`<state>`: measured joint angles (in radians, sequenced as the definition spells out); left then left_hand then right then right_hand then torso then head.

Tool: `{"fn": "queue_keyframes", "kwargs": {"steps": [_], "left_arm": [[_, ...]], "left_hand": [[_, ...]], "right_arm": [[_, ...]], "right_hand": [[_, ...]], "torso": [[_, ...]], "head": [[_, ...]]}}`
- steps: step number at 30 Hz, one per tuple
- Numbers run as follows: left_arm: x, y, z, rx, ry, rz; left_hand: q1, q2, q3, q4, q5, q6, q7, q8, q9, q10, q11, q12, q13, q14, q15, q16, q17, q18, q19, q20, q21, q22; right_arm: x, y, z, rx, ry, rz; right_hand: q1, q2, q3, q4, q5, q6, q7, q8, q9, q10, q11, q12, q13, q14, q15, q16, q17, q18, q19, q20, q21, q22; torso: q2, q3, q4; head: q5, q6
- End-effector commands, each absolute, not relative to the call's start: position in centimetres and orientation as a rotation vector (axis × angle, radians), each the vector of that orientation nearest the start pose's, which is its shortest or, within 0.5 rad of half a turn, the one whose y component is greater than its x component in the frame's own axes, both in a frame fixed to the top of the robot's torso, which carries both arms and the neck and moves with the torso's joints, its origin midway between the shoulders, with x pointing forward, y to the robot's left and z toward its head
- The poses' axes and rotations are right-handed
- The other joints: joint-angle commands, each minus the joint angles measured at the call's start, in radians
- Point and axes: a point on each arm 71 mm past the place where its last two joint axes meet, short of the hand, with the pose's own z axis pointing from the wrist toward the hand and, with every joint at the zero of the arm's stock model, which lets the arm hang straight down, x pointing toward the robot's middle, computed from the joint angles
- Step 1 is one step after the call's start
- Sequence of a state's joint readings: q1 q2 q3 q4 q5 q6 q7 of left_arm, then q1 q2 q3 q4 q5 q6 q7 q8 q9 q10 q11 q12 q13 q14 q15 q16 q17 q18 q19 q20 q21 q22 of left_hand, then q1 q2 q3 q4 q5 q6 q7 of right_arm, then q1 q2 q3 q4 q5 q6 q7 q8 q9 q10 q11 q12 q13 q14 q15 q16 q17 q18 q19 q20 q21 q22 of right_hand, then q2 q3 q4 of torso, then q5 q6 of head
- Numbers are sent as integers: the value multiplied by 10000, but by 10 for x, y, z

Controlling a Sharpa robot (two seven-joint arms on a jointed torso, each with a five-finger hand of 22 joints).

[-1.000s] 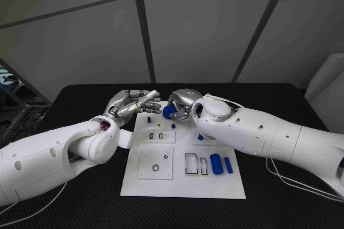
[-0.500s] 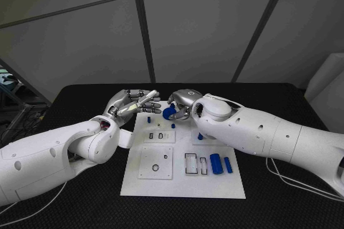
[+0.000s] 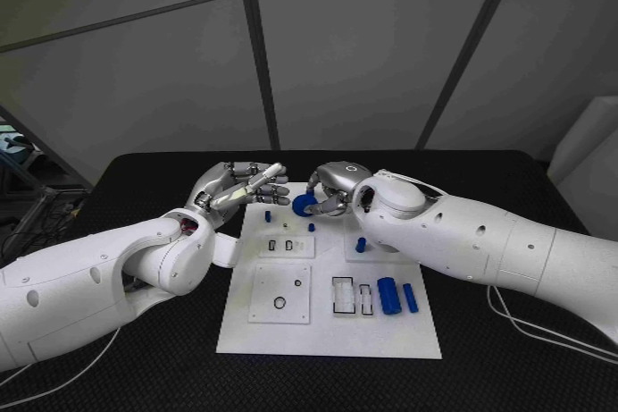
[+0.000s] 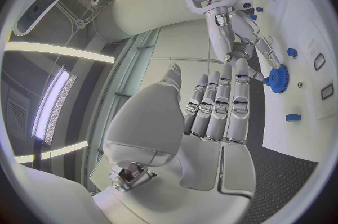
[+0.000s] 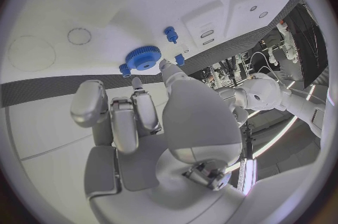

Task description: Assemble the parts on the task board

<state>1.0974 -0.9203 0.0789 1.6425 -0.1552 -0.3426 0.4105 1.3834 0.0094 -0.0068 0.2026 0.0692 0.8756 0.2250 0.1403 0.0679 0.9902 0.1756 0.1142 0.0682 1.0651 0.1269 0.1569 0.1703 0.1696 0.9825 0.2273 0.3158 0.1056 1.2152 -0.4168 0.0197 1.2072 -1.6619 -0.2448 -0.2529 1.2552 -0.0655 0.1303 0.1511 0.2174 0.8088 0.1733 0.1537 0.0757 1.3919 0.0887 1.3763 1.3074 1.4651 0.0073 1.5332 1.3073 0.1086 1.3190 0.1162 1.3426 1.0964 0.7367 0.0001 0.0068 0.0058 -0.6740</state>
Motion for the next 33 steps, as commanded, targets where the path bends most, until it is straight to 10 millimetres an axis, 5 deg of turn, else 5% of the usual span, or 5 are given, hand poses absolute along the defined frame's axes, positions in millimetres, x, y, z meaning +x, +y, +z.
{"fn": "queue_keyframes", "kwargs": {"steps": [1,12,16,23,33], "left_arm": [[465,214,-166,-9790,13710,-15895],[466,220,-167,-9831,13683,-15752],[467,221,-168,-9875,13717,-15682],[468,221,-170,-9913,13766,-15659],[467,219,-172,-9935,13804,-15714]], "left_hand": [[11,51,-23,-13,-40,63,104,-52,-14,24,54,-55,-7,-33,16,-33,12,130,-17,17,-51,-12],[12,52,-25,-15,-40,61,105,-55,-14,22,55,-58,-8,-33,17,-36,14,130,-17,17,-52,-14],[14,56,-31,-21,-40,56,110,-63,-15,17,59,-68,-9,-34,19,-45,20,130,-17,19,-57,-19],[33,51,-35,-39,-40,53,112,-69,-16,16,61,-75,-9,-33,20,-52,26,130,-16,20,-60,-23],[33,51,-35,-39,-40,53,112,-69,-16,16,61,-75,-9,-33,20,-52,26,130,-16,20,-60,-23]], "right_arm": [[533,-80,-162,-2168,15046,6246],[519,-182,-155,-572,15286,8589],[516,-213,-153,-238,15227,8603],[519,-252,-155,132,15319,7962],[531,-264,-169,252,15761,7460]], "right_hand": [[7,30,-15,18,71,23,38,-17,-17,91,8,64,283,879,55,49,1796,-176,39,30,26,23],[956,26,93,-551,-58,103,-19,-73,-40,-174,-46,-204,7,748,13,-197,1259,-85,-276,5,-264,-472],[1154,-37,73,-696,-28,134,-78,-75,-44,-187,-96,-223,-3,744,-25,-216,1236,-77,-311,-25,-299,-515],[1208,-111,15,-753,16,142,-104,-84,-49,-208,-120,-252,-33,741,-47,-228,1219,-73,-326,-44,-317,-538],[1342,-86,20,-841,51,138,-123,-103,-55,-211,-142,-262,-34,751,-69,-219,1254,-71,-337,-68,-332,-555]], "torso": [[-21,4,-32],[-176,1,-278],[-230,31,-343],[-197,54,-352],[-169,37,-304]], "head": [[-2,29],[-83,194],[-52,201],[-138,149],[-163,24]]}}
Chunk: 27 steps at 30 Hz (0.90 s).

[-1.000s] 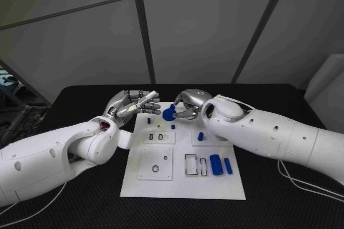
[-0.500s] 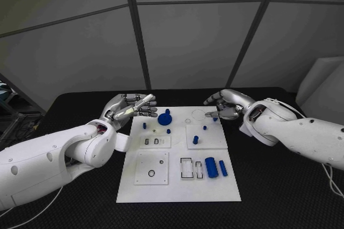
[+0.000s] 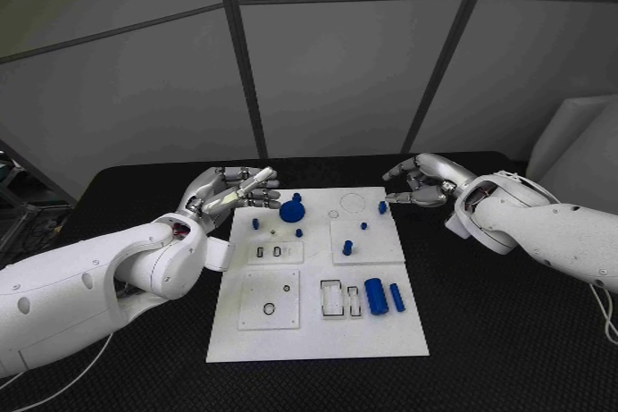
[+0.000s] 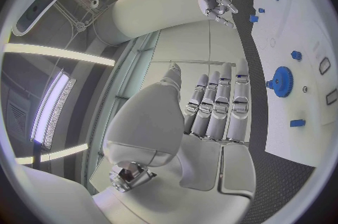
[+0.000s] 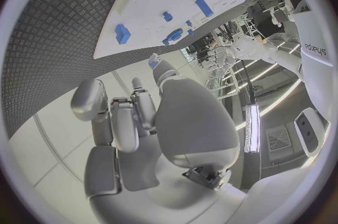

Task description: Assemble the parts on the task board

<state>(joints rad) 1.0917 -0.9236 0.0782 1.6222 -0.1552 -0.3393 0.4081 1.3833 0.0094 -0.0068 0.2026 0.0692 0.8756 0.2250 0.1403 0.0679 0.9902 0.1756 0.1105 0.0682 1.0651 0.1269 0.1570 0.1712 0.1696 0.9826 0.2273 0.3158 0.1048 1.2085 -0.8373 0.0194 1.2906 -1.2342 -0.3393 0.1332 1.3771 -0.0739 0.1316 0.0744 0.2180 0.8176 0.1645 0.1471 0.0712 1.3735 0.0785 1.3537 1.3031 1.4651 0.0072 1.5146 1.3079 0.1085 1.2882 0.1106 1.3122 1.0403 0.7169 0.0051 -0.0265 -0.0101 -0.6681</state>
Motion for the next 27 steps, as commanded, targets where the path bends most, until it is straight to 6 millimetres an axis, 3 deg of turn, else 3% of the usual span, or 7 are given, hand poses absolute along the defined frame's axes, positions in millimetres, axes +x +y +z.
{"fn": "queue_keyframes", "kwargs": {"steps": [1,11,27], "left_arm": [[467,219,-172,-9933,13806,-15724],[467,217,-173,-9915,13825,-15807],[467,216,-173,-9888,13817,-15865]], "left_hand": [[33,51,-35,-39,-40,54,112,-69,-16,16,62,-37,-9,-33,20,-53,17,130,-17,20,-60,-15],[55,49,-36,-60,-39,54,111,-74,-15,19,61,-43,-8,-31,21,-60,23,131,-16,22,-64,-20],[75,61,-33,-77,-37,54,114,-79,-15,20,62,-50,-8,-29,22,-69,31,131,-14,22,-68,-25]], "right_arm": [[532,-265,-171,260,15811,7415],[537,-266,-187,-14,16348,7033],[540,-265,-199,-37,16604,6747]], "right_hand": [[133,5,11,-80,46,54,-35,-36,-9,-22,-41,-32,15,753,-70,-30,1255,-71,-27,-13,-27,9],[310,107,67,-207,68,215,-45,22,12,45,-57,22,83,769,-89,-12,1308,-79,5,-38,-6,51],[311,233,96,-229,103,459,-19,107,33,117,-43,83,157,786,-84,12,1369,-92,46,-44,24,107]], "torso": [[40,-8,30],[8,-2,35],[10,2,41]], "head": [[-7,-43],[-42,-135],[-44,-98]]}}
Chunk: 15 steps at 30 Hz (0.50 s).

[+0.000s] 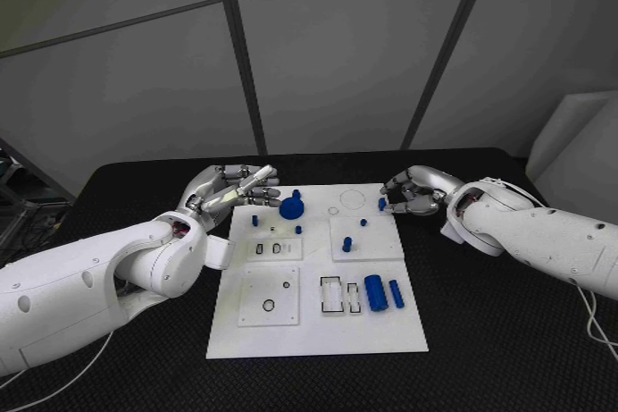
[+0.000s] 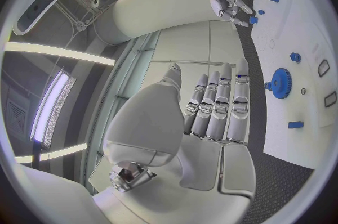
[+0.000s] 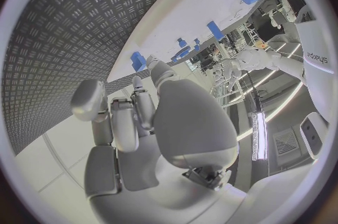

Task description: Assemble the parts on the task board

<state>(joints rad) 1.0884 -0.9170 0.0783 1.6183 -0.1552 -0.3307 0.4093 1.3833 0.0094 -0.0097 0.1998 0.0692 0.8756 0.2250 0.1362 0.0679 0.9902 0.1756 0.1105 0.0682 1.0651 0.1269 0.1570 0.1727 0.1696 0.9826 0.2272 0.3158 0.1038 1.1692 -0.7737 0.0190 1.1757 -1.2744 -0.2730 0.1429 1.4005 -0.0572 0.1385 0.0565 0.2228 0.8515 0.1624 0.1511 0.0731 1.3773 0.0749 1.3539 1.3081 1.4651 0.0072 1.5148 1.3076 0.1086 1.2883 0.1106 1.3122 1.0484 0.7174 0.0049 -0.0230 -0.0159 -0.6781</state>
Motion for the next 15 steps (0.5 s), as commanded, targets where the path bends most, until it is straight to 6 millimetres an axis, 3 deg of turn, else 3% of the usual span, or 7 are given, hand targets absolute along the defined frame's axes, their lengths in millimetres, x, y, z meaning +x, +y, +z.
{"fn": "queue_keyframes", "kwargs": {"steps": [1,15], "left_arm": [[467,216,-173,-9886,13817,-15868],[467,217,-173,-9889,13812,-15855]], "left_hand": [[75,61,-5,-49,-37,54,114,-38,-15,20,62,-50,-8,-29,22,-69,16,131,-14,23,-68,-15],[92,72,0,-62,-35,51,118,-43,-16,16,65,-58,-9,-29,22,-75,21,131,-13,24,-71,-19]], "right_arm": [[541,-265,-199,-33,16605,6743],[542,-261,-208,35,16847,6705]], "right_hand": [[70,82,30,-46,60,143,5,74,16,90,-3,90,118,789,-83,16,1384,-95,52,-43,30,38],[28,165,47,-44,72,392,17,147,28,158,7,157,196,800,-72,34,1426,-103,83,-34,56,85]], "torso": [[7,7,6],[0,14,-3]], "head": [[16,1],[45,-48]]}}
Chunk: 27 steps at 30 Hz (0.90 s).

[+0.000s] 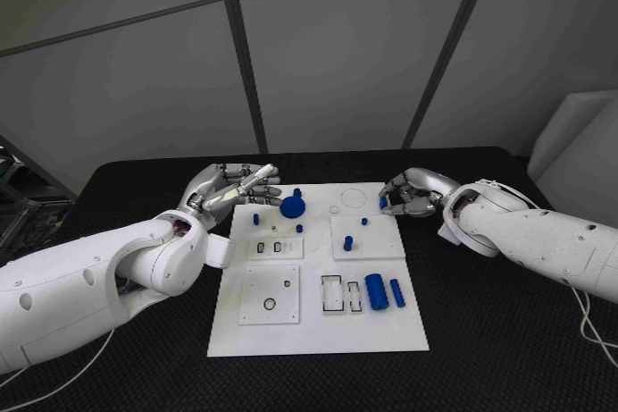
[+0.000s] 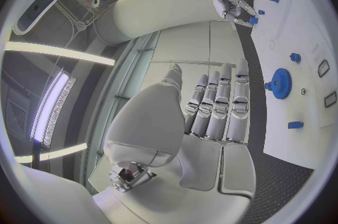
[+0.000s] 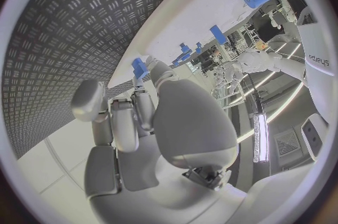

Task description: Assemble the parts on the task board

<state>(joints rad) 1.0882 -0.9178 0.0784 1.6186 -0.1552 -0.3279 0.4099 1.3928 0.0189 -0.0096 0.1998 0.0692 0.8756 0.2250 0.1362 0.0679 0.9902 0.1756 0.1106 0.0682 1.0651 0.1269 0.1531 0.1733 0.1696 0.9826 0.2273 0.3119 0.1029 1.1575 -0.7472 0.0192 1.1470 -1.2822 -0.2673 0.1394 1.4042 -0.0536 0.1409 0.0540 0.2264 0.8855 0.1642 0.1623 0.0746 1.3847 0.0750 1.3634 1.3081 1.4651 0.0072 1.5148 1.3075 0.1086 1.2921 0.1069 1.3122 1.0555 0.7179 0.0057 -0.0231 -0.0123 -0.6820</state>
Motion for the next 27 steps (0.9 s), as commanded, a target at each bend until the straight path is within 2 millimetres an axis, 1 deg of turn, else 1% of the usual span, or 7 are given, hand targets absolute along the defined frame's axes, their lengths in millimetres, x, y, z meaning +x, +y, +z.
{"fn": "queue_keyframes", "kwargs": {"steps": [1,10,13,15,18,22,27], "left_arm": [[467,217,-173,-9889,13813,-15854],[467,218,-173,-9895,13811,-15836],[467,218,-173,-9898,13814,-15831],[467,218,-173,-9900,13821,-15832],[467,218,-173,-9902,13828,-15834],[467,218,-173,-9903,13834,-15836],[467,218,-173,-9907,13835,-15824]], "left_hand": [[-3,-22,-1,-62,-35,51,118,-44,-16,16,65,-58,-9,-29,22,-37,15,132,-13,23,-32,-9],[10,-9,4,-73,-34,47,122,-50,-16,11,68,-66,-10,-28,24,-43,20,132,-12,24,-34,-13],[10,-9,4,-73,-34,47,122,-50,-16,11,68,-66,-10,-28,24,-43,20,132,-12,24,-34,-13],[10,-9,4,-73,-34,47,122,-50,-16,11,68,-66,-10,-28,24,-43,20,132,-12,24,-34,-13],[10,-9,4,-73,-34,47,122,-50,-16,11,68,-66,-10,-28,24,-43,20,132,-12,24,-34,-13],[10,-9,4,-73,-34,47,122,-50,-16,11,68,-66,-10,-28,24,-43,20,132,-12,24,-34,-13],[10,-9,4,-73,-34,47,122,-50,-16,11,68,-66,-10,-28,24,-43,20,132,-12,24,-34,-13]], "right_arm": [[542,-261,-208,41,16854,6699],[544,-260,-210,127,16836,6633],[544,-260,-210,165,16799,6618],[545,-259,-210,184,16772,6619],[545,-258,-210,206,16751,6615],[545,-258,-210,276,16686,6554],[546,-258,-208,391,16455,6452]], "right_hand": [[-8,129,22,-20,35,54,-1,36,12,84,6,62,196,800,-72,34,1427,-103,46,3,57,15],[-75,166,13,16,11,139,10,50,10,101,15,78,214,808,-67,48,1458,-108,65,7,74,45],[-102,185,11,30,-4,192,14,60,10,107,18,84,221,807,-63,46,1454,-108,67,10,75,46],[-117,199,11,38,-11,236,16,71,11,108,20,84,221,806,-61,44,1451,-109,71,12,78,52],[-141,228,15,50,-17,358,4,112,20,112,13,89,227,805,-62,41,1444,-107,68,14,76,47],[-130,331,69,55,1,660,-67,244,61,127,-41,104,247,804,-96,38,1442,-105,72,-2,80,55],[25,497,214,-51,-12,1211,-279,507,187,164,-215,132,290,810,-230,48,1472,-107,99,-101,102,99]], "torso": [[-4,7,1],[0,9,-2],[-1,11,-17],[5,9,-26],[9,10,-19],[-1,13,3],[3,15,5]], "head": [[10,-10],[21,-14],[35,-24],[29,-19],[11,-29],[-5,-37],[17,-66]]}}
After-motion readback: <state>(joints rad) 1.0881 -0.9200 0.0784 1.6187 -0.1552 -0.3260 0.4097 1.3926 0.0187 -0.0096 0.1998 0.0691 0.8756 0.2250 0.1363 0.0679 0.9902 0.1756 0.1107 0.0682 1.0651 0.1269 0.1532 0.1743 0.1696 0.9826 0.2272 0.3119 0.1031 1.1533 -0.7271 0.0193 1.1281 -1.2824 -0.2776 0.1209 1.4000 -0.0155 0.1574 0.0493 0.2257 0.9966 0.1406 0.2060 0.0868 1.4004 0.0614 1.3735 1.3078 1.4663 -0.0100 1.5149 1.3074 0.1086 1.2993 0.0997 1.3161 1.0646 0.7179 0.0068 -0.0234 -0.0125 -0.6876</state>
